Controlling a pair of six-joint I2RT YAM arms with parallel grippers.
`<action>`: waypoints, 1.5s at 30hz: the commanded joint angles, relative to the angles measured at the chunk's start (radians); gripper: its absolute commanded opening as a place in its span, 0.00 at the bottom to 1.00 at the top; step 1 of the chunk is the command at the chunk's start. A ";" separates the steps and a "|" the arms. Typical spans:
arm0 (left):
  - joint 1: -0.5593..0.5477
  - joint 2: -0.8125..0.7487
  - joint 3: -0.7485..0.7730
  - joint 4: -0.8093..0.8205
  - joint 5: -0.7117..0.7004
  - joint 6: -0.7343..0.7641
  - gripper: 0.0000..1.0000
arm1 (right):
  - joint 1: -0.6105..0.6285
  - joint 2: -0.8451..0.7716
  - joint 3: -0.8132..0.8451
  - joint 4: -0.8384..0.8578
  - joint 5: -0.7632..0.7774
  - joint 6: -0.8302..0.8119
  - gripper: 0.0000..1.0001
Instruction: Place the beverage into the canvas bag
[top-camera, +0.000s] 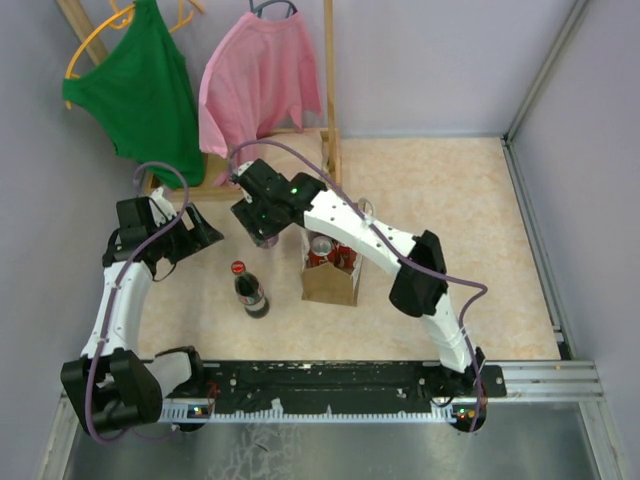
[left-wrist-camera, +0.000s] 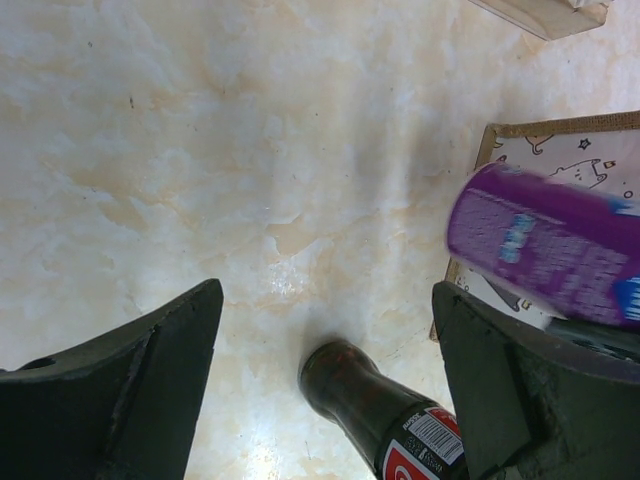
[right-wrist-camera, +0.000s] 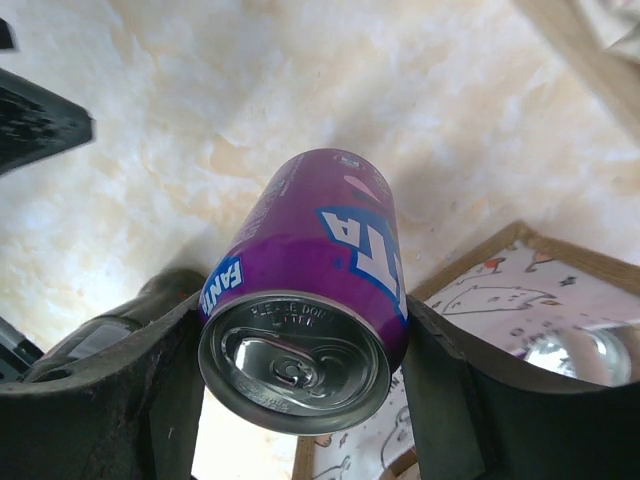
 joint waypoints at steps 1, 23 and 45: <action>0.005 0.000 0.027 0.025 0.018 0.001 0.91 | -0.005 -0.220 -0.047 0.263 0.052 -0.040 0.00; 0.007 0.019 0.026 0.053 0.056 -0.003 0.91 | -0.098 -0.602 -0.347 0.549 0.215 -0.053 0.00; 0.006 0.046 0.038 0.053 0.082 0.005 0.90 | -0.116 -0.656 -0.602 0.151 0.071 0.116 0.00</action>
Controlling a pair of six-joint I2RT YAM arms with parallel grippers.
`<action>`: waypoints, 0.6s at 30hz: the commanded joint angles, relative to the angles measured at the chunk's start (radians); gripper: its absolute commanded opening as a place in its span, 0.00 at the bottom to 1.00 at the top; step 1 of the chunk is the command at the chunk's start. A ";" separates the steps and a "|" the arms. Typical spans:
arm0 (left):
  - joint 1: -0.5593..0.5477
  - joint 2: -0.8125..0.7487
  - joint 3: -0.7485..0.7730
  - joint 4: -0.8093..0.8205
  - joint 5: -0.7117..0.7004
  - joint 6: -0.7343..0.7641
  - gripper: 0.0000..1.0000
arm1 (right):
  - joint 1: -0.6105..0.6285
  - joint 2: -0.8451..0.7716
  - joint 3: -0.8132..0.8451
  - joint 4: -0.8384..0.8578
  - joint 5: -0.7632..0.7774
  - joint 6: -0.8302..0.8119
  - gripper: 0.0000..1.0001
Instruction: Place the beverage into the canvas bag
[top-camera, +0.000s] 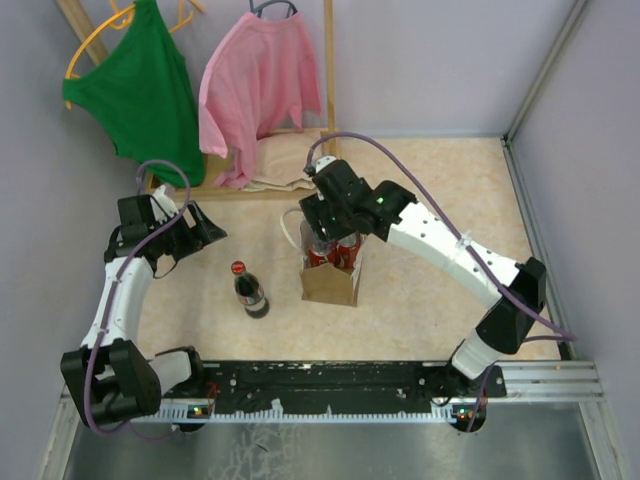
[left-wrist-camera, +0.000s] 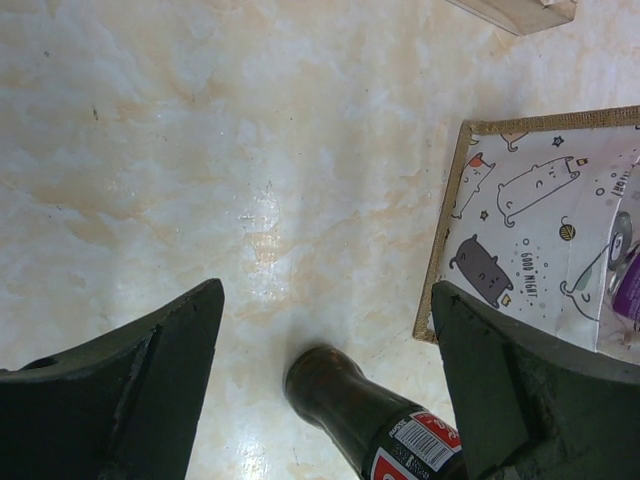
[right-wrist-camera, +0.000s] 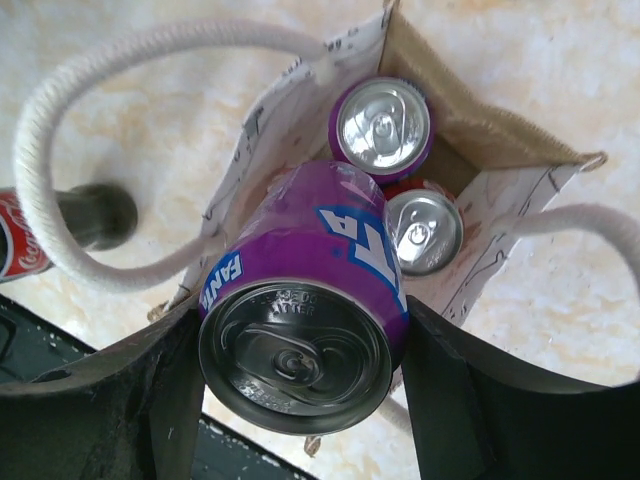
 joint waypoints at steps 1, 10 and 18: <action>0.005 0.004 0.034 0.015 0.021 0.008 0.90 | 0.007 -0.042 0.018 0.028 -0.005 0.031 0.00; 0.004 0.001 0.025 0.016 0.027 0.009 0.90 | 0.008 -0.056 -0.010 -0.089 -0.035 0.041 0.00; 0.004 0.007 0.018 0.024 0.032 0.008 0.90 | 0.008 -0.058 -0.056 -0.130 -0.052 0.056 0.00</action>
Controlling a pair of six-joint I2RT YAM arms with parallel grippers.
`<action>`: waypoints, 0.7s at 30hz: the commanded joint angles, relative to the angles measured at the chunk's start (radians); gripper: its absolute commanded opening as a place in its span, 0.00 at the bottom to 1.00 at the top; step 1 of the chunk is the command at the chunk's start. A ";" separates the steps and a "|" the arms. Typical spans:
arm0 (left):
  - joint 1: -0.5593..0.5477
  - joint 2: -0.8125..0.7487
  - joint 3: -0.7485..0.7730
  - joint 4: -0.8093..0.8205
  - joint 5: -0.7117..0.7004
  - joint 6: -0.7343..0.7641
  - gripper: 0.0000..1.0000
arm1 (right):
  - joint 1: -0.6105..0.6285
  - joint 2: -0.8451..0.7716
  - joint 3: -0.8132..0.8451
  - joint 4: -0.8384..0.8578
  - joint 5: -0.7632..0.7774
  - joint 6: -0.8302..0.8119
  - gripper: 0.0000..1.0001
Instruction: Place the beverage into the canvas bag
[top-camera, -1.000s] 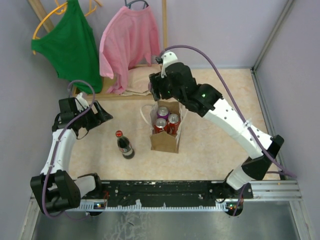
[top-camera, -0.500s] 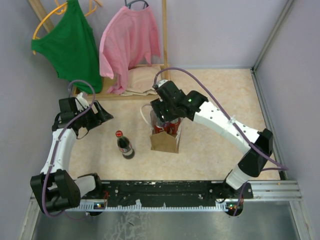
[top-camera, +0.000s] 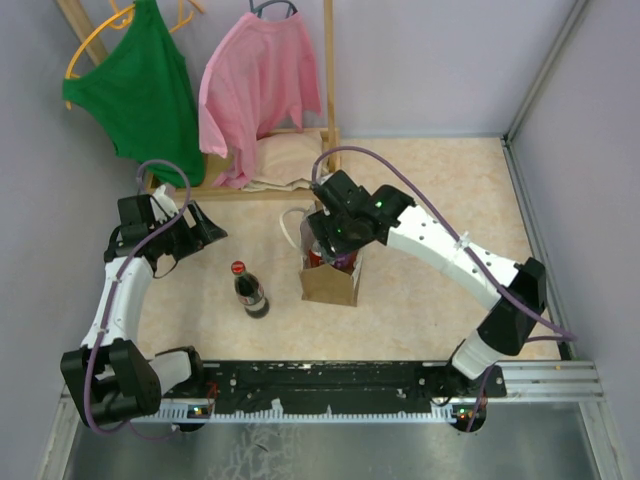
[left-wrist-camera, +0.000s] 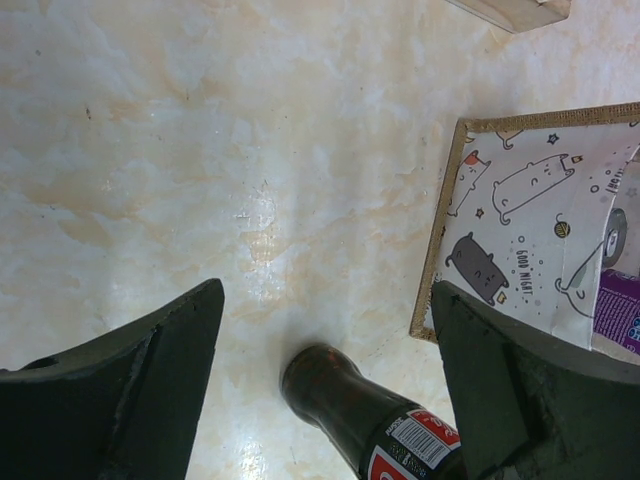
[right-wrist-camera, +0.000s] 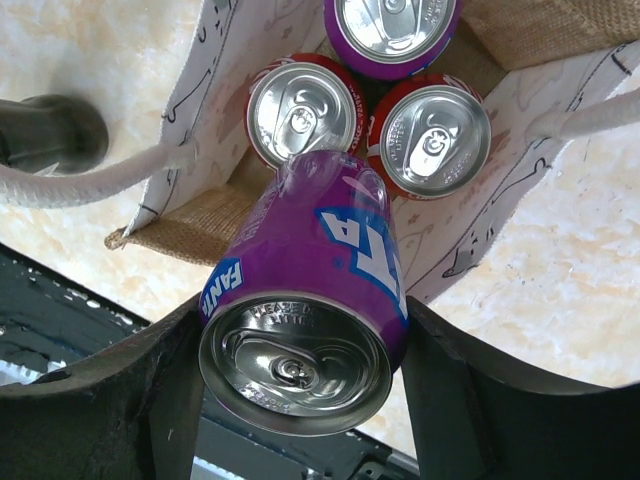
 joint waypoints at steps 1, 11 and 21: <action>0.003 0.007 0.017 0.024 0.023 0.009 0.90 | 0.005 -0.051 -0.001 0.007 -0.006 0.010 0.00; 0.004 0.011 0.012 0.026 0.024 0.009 0.90 | 0.005 -0.087 -0.016 -0.056 0.012 0.022 0.00; 0.003 0.026 0.008 0.035 0.030 0.002 0.89 | 0.006 -0.066 -0.062 -0.035 -0.014 0.028 0.00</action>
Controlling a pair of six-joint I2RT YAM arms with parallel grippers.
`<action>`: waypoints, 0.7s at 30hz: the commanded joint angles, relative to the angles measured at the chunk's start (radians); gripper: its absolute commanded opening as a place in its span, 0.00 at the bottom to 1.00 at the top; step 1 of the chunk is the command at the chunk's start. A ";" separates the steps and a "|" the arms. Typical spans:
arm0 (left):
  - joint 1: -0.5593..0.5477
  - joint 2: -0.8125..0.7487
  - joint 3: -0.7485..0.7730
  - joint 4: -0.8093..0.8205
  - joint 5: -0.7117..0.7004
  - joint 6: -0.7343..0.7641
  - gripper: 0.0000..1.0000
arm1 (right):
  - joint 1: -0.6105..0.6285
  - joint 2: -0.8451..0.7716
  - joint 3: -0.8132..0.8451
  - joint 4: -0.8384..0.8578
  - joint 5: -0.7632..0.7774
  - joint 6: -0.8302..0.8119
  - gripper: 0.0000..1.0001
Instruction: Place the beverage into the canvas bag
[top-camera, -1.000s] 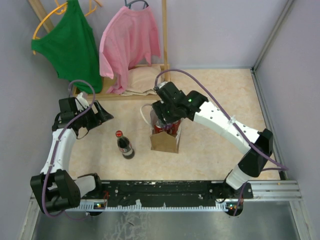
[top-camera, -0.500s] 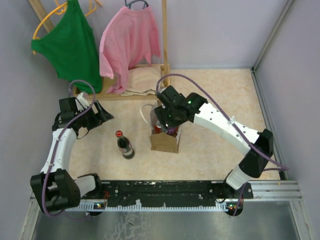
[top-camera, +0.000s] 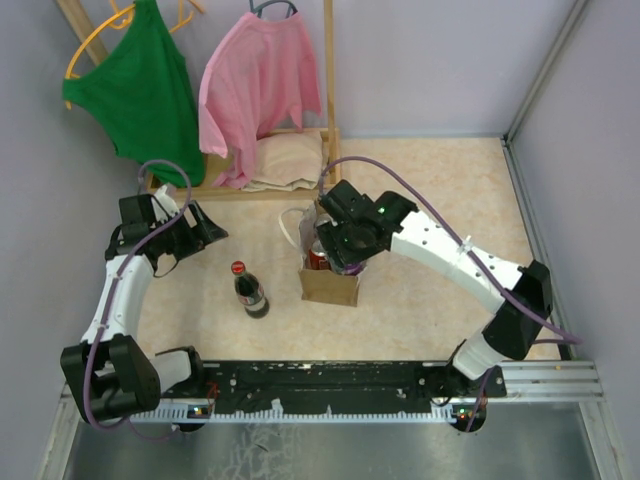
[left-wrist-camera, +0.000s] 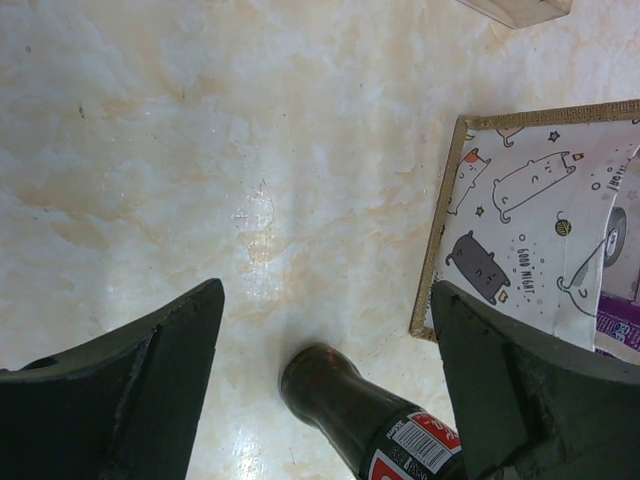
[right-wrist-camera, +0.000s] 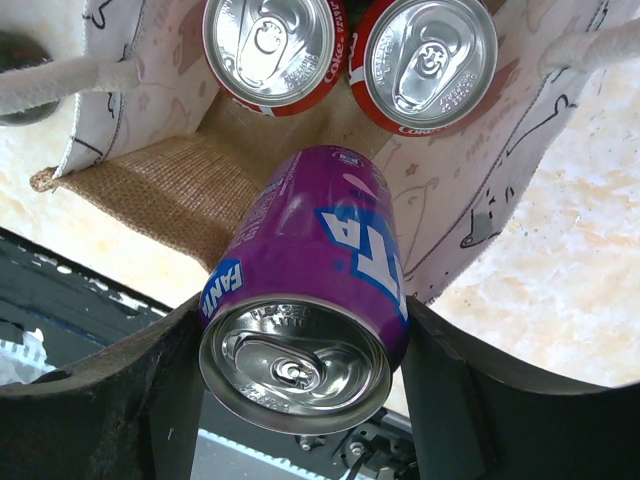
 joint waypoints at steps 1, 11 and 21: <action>0.003 0.010 0.010 0.031 0.017 0.002 0.89 | 0.005 -0.017 0.009 0.035 -0.014 0.002 0.00; 0.003 0.003 0.002 0.035 0.022 0.005 0.89 | 0.005 0.101 0.016 0.062 -0.042 -0.029 0.00; 0.003 0.000 -0.006 0.045 0.021 0.010 0.89 | -0.012 0.157 -0.025 0.100 -0.068 -0.025 0.00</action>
